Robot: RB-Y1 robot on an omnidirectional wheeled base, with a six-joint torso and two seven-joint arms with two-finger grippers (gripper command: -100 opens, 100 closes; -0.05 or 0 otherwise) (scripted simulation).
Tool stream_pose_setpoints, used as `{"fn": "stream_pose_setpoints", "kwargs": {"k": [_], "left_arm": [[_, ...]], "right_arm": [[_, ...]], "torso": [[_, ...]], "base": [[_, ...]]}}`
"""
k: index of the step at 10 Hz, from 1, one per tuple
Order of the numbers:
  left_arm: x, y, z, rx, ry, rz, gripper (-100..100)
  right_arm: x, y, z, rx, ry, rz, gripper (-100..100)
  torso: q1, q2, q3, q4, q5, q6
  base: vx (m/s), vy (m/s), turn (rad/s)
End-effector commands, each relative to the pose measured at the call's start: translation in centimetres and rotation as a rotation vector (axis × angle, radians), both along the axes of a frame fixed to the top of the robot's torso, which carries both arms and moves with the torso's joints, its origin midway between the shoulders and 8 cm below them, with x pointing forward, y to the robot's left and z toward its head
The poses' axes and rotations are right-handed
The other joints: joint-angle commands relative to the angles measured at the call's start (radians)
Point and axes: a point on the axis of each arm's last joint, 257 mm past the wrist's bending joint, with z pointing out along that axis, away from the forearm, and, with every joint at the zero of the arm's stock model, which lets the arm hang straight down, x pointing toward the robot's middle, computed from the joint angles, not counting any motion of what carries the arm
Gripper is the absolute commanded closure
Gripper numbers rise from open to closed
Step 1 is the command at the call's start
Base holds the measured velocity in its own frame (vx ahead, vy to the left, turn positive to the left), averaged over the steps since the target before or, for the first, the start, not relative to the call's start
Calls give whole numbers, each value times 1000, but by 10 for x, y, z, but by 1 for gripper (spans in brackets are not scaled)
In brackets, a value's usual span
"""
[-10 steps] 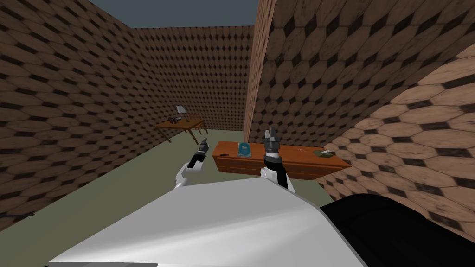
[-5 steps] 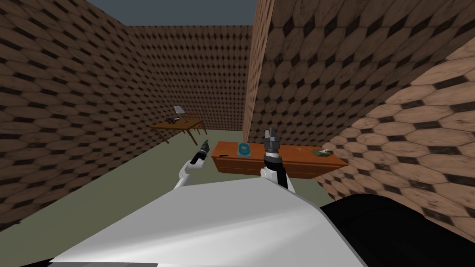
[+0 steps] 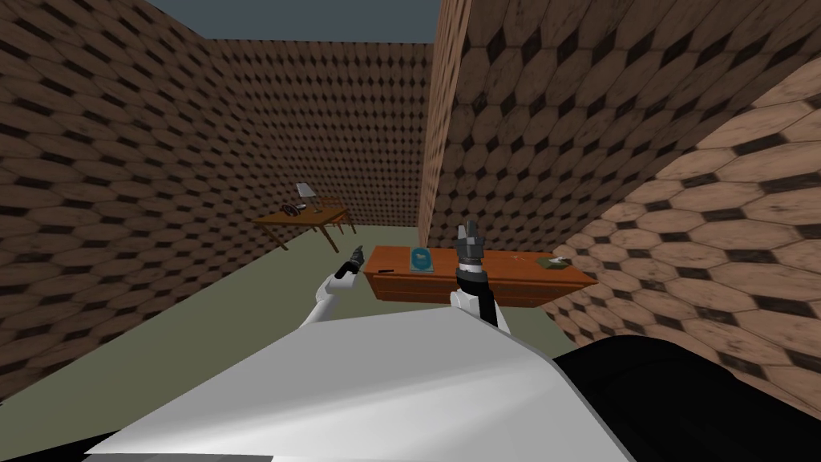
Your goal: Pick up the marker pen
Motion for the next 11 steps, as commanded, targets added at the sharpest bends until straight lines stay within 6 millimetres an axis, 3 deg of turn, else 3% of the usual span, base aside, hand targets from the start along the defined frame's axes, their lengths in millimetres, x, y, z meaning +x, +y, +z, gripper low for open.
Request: {"fn": "stream_pose_setpoints", "kwargs": {"k": [1, 4, 11], "left_arm": [[-1, -1, -16, -4, 49, 8, -100], [4, -6, -41, -24, 156, 19, -100], [-13, -8, -98, -42, 335, 42, -100]], "right_arm": [[0, 0, 0, 0, 0, 0, 0], [0, 0, 0, 0, 0, 0, 0], [0, 0, 0, 0, 0, 0, 0]], "torso": [[0, 0, 0, 0, 0, 0], [0, 0, 0, 0, 0, 0], [0, 0, 0, 0, 0, 0]], "base": [[27, 7, -26], [36, 8, -43], [26, 3, -28]]}}
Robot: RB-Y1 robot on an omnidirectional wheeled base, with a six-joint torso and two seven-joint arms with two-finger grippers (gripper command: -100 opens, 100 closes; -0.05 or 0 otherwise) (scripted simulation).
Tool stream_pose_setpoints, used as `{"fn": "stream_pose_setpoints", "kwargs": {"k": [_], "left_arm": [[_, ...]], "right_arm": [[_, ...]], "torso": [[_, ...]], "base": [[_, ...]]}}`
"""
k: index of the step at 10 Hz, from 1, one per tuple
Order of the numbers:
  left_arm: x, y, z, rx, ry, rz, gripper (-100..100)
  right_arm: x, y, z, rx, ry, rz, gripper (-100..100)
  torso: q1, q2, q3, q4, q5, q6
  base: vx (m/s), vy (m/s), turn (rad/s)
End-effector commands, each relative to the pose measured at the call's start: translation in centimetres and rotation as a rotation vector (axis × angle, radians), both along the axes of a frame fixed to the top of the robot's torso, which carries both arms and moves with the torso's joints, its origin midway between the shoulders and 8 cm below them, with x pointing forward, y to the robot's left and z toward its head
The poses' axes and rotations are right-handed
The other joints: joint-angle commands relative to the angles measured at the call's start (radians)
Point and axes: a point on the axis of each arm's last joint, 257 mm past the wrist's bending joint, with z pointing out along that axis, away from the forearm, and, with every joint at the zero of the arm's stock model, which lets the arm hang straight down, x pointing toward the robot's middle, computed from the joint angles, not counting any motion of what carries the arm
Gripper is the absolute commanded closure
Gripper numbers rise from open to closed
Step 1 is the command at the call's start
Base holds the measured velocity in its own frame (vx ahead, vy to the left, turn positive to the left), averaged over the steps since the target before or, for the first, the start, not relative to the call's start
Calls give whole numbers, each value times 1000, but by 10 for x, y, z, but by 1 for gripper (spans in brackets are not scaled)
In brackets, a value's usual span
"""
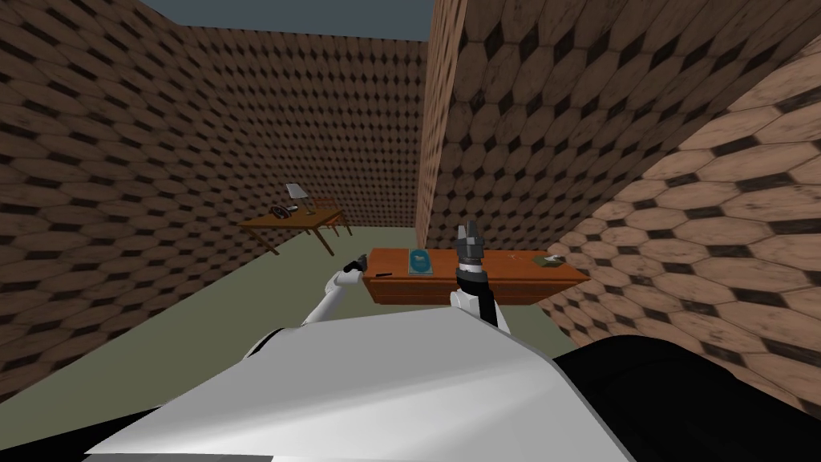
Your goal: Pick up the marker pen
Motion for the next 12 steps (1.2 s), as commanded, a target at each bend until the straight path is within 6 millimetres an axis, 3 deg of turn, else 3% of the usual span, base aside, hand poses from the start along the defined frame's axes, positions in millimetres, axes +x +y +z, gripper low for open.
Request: {"fn": "stream_pose_setpoints", "kwargs": {"k": [1, 8, 10, 12], "left_arm": [[-9, -7, -20, -11, 76, 6, -100], [-43, -21, -74, -38, 292, 19, -100], [-47, -28, -79, -47, 334, 17, -100], [-64, -33, -96, -55, 406, 19, -100]], "right_arm": [[0, 0, 0, 0, 0, 0, 0], [0, 0, 0, 0, 0, 0, 0], [0, 0, 0, 0, 0, 0, 0], [0, 0, 0, 0, 0, 0, 0]], "torso": [[0, 0, 0, 0, 0, 0], [0, -1, -1, 0, 0, 0], [0, 1, 0, 0, 0, 0], [0, 0, 0, 0, 0, 0]], "base": [[41, 9, -53], [46, 2, -39], [23, 4, -21], [44, 3, -37]]}}
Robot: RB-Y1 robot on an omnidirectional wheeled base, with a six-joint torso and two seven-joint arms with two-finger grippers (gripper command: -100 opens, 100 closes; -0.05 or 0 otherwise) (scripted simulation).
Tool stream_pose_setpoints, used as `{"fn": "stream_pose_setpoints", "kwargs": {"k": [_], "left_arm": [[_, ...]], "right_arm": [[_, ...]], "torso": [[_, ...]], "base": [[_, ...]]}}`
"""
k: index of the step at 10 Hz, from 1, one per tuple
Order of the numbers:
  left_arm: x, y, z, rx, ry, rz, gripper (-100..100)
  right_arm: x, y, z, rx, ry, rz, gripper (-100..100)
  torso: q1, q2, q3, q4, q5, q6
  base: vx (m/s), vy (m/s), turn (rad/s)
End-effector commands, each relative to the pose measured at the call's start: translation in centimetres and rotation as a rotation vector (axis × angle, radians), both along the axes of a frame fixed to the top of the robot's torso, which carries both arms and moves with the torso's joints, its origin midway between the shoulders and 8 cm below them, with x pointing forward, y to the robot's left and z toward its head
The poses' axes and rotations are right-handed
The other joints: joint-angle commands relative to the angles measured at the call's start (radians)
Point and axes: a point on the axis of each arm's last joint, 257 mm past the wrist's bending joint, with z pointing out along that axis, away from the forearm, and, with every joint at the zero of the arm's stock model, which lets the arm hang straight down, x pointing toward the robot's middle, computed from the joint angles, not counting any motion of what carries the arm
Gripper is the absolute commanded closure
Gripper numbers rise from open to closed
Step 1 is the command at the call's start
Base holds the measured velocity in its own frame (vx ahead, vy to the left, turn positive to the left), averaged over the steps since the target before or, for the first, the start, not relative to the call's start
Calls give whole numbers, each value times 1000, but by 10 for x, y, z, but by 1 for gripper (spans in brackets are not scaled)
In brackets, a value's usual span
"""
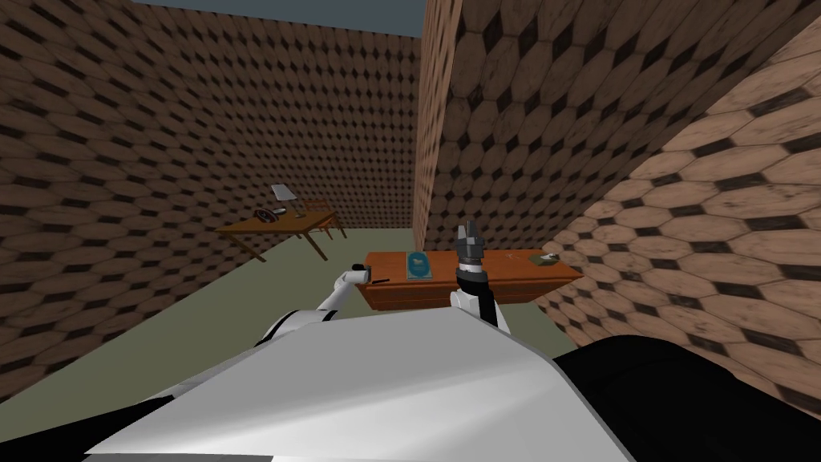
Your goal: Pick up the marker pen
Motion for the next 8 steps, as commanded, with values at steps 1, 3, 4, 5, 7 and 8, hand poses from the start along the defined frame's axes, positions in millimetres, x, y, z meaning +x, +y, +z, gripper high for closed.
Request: {"fn": "stream_pose_setpoints", "kwargs": {"k": [1, 3, 4, 5, 7, 8], "left_arm": [[-10, -5, -10, -4, 40, 1, -100], [-23, -11, -20, -12, 96, 1, -100], [-23, -11, -20, -12, 96, 1, -100], [-30, -19, -25, -21, 136, -3, -100], [-43, -26, -34, -29, 185, -6, -100], [-58, -34, -44, -37, 238, -9, -100]], "right_arm": [[0, 0, 0, 0, 0, 0, 0], [0, 0, 0, 0, 0, 0, 0], [0, 0, 0, 0, 0, 0, 0], [0, 0, 0, 0, 0, 0, 0], [0, 0, 0, 0, 0, 0, 0], [0, 0, 0, 0, 0, 0, 0]], "torso": [[0, 0, 0, 0, 0, 0], [0, 0, 0, 0, 0, 0], [0, 0, 0, 0, 0, 0], [0, 1, 1, 0, 0, 0], [0, 1, 0, 0, 0, 0], [0, 0, 0, 0, 0, 0]], "base": [[44, -1, -25], [51, 7, -37], [19, -1, 6], [35, -3, -38], [44, 3, -30], [69, 11, -64]]}}
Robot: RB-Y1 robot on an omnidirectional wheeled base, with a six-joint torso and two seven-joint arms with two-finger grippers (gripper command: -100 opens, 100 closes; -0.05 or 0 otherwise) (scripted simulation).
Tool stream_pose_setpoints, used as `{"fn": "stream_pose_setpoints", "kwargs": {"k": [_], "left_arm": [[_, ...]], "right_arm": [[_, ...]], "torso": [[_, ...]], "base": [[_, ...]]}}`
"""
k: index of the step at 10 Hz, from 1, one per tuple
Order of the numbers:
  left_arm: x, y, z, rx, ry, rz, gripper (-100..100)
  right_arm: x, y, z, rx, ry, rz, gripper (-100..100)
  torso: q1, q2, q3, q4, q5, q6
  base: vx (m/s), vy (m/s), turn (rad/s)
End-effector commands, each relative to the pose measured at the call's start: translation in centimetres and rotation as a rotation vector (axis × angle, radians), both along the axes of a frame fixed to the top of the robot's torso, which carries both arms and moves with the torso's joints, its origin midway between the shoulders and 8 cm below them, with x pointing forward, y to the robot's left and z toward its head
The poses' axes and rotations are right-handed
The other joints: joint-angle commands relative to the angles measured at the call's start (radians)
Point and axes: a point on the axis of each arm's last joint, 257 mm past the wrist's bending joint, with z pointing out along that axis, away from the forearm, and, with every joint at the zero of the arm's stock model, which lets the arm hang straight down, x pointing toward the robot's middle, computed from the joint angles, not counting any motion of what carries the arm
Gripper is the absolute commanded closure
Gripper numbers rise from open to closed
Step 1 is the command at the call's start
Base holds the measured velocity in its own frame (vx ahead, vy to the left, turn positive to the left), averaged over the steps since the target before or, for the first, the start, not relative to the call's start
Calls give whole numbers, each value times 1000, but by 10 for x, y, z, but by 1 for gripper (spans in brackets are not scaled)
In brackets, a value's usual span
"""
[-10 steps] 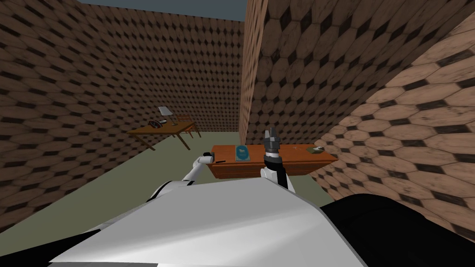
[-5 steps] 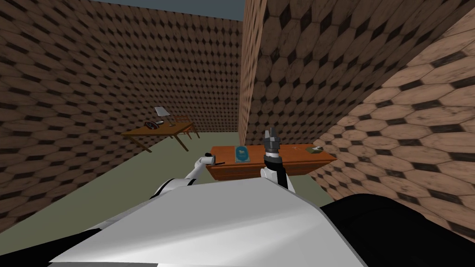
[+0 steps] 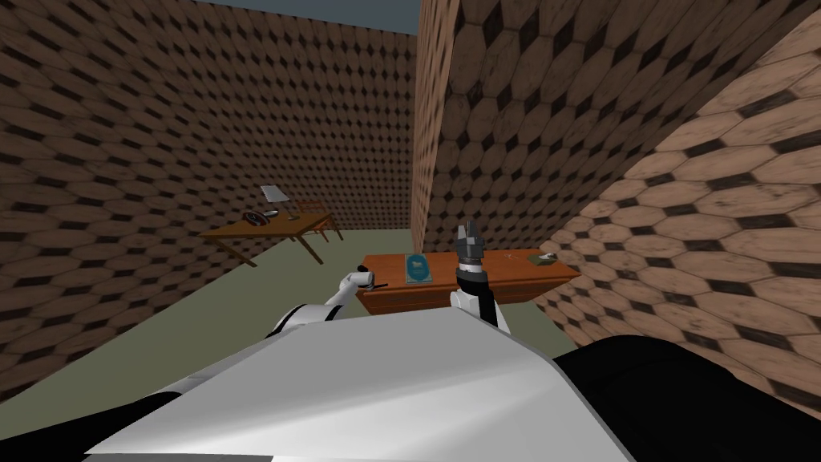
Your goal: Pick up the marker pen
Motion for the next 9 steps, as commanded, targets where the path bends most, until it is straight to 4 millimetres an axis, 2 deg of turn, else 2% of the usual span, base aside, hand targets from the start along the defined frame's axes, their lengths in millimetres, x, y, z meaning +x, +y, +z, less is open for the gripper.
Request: {"fn": "stream_pose_setpoints", "kwargs": {"k": [1, 2, 4, 5, 7, 9], "left_arm": [[-10, -4, -7, -5, 36, -2, -100], [-20, -12, -12, -14, 74, -7, -100], [-8, -15, -4, -17, 43, -11, -100], [-19, -13, -12, -14, 71, -7, -100], [-39, -30, -21, -32, 132, -18, -100], [-25, -32, -13, -35, 100, -21, -100]], "right_arm": [[0, 0, 0, 0, 0, 0, 0], [0, 0, 0, 0, 0, 0, 0], [0, 0, 0, 0, 0, 0, 0], [0, 0, 0, 0, 0, 0, 0], [0, 0, 0, 0, 0, 0, 0], [0, 0, 0, 0, 0, 0, 0]], "torso": [[0, 0, 0, 0, 0, 0], [0, 0, 0, 0, 0, 0], [-1, 2, 1, 0, 0, 0], [-1, 3, 2, 1, 0, 0], [-1, 3, 2, 1, 0, 0], [0, 2, 1, 1, 0, 0]], "base": [[54, 5, -25], [51, -4, -29], [21, -1, -6], [0, 0, 0], [36, 3, -31], [24, 2, -5]]}}
